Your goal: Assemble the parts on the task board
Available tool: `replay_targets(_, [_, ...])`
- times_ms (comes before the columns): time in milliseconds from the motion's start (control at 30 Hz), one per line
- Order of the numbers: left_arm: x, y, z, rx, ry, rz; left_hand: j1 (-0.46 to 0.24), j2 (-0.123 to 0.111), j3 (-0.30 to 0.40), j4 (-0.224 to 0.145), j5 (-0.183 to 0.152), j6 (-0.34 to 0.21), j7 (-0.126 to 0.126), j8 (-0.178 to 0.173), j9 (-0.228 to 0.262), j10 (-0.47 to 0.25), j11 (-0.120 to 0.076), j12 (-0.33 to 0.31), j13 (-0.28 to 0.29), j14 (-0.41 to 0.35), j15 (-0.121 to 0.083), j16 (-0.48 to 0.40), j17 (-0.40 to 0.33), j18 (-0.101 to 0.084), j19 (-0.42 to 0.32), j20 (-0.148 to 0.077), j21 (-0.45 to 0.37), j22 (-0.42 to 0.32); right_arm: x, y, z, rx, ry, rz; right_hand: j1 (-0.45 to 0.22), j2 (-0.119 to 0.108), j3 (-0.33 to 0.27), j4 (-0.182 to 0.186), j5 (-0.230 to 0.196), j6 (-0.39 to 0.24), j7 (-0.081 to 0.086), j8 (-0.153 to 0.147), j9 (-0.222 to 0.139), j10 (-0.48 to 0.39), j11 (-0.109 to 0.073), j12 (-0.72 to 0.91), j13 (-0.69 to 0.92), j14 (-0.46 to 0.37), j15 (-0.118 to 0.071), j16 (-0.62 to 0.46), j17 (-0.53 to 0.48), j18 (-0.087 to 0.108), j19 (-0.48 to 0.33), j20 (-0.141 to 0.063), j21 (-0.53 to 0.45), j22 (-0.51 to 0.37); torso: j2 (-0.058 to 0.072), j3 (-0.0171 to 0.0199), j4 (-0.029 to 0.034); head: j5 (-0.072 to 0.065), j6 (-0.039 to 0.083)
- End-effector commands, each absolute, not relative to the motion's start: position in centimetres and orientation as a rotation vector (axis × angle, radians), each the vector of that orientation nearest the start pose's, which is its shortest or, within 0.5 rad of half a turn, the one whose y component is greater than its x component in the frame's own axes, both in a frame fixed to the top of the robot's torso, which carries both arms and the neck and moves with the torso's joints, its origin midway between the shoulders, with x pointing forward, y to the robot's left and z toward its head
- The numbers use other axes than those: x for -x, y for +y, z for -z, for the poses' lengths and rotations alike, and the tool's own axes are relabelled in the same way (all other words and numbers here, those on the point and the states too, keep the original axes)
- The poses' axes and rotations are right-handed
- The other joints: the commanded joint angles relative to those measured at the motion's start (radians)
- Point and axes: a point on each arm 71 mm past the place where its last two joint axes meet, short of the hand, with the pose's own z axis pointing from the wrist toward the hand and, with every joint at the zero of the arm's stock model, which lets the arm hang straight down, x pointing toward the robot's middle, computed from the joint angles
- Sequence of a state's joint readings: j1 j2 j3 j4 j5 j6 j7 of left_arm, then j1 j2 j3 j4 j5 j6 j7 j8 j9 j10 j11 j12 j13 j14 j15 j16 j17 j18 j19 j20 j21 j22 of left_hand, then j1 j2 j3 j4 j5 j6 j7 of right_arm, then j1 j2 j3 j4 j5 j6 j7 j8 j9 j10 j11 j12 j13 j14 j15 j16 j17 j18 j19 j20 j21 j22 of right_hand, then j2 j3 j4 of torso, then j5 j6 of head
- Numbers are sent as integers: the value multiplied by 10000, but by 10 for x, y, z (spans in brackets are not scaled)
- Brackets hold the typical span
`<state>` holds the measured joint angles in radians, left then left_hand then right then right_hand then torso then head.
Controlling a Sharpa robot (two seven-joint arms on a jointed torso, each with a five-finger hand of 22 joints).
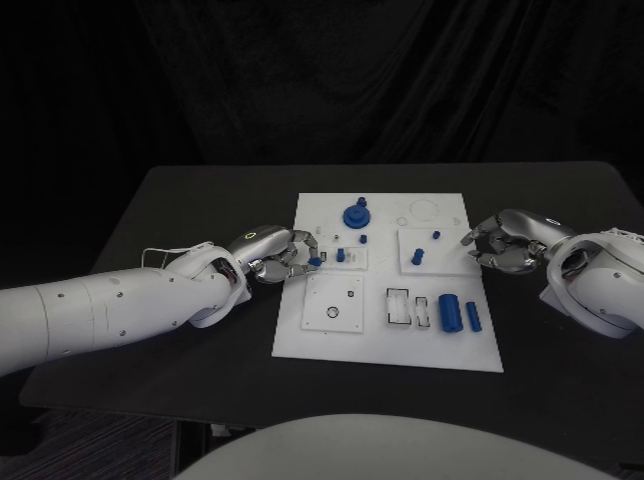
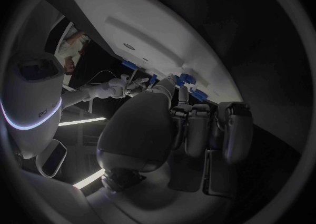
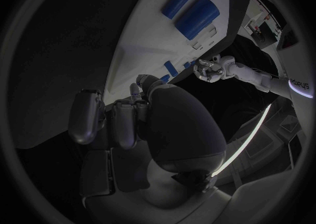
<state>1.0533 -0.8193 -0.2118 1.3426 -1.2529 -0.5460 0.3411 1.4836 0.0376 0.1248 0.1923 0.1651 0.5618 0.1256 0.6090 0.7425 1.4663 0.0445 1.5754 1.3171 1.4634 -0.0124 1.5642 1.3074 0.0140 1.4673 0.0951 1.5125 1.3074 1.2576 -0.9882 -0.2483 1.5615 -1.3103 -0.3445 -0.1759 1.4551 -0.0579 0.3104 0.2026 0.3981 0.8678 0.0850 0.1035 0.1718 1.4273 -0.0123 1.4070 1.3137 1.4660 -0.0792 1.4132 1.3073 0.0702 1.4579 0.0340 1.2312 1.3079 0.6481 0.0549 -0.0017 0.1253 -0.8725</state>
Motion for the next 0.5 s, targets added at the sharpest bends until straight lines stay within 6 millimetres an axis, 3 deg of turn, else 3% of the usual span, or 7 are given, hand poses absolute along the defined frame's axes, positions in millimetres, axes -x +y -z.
replay_targets(33, [-443,230,303,-1426,16982,9008,-22,-20,2,61,-42,111,6,-75,-66,1045,-29,-46,2537,1074,-21,66,2634,33,638,0,-64,2406,-456,-273,231,-342,18518,-4799,-92,-31,62,-2,56,41,20,-17,-9,-53,11,-59,815,660,53,-38,1243,-5,-29,19,-30,1706,4,4,3,-11,-2])
replay_targets(500, [-444,233,307,-1257,17320,8747,-6,-36,26,77,-59,202,21,-222,-232,1045,-4,-46,2537,1074,-2,66,2634,35,632,14,-74,2402,-455,-273,231,-349,18524,-4800,-100,-36,65,-6,55,42,19,-19,-11,-50,12,-55,818,662,54,-29,1250,-7,-25,20,-22,1708,1,1,5,-26,-2])
